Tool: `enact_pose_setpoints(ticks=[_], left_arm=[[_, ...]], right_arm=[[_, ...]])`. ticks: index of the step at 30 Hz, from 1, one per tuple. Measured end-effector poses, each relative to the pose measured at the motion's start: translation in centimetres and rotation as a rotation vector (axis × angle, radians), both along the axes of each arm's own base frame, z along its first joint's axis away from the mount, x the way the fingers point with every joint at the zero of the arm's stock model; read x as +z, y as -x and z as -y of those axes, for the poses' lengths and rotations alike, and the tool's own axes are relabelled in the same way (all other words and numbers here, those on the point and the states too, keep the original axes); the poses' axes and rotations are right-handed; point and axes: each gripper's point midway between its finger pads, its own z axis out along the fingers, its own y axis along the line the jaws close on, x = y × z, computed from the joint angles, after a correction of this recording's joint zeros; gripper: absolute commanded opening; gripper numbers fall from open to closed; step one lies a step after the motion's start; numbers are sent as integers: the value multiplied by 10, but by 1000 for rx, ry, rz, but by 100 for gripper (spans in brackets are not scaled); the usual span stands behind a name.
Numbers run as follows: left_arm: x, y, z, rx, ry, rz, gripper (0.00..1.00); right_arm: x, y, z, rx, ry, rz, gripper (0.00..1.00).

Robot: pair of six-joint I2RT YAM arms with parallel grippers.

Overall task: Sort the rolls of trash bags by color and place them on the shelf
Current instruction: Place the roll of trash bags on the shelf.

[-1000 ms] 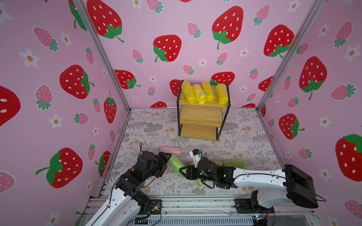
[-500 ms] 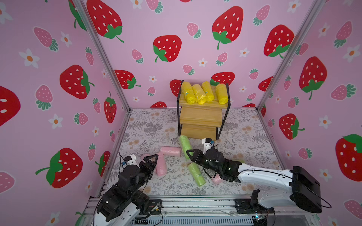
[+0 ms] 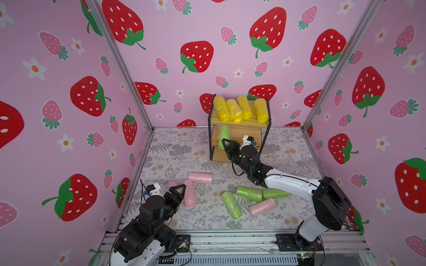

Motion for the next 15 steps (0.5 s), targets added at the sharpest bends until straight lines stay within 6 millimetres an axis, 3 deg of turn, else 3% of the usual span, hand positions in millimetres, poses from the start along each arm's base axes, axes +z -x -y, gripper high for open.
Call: enact_pose_setpoints(ticks=[4, 9, 15], left_arm=[[-2, 3, -1, -11, -21, 1, 75], [-8, 5, -3, -22, -54, -14, 76], [-15, 3, -1, -34, -83, -43, 77]], right_arm=[[-11, -29, -6, -20, -12, -30, 0], [-6, -64, -5, -35, -39, -38, 0], [-14, -92, 4, -61, -34, -79, 24]])
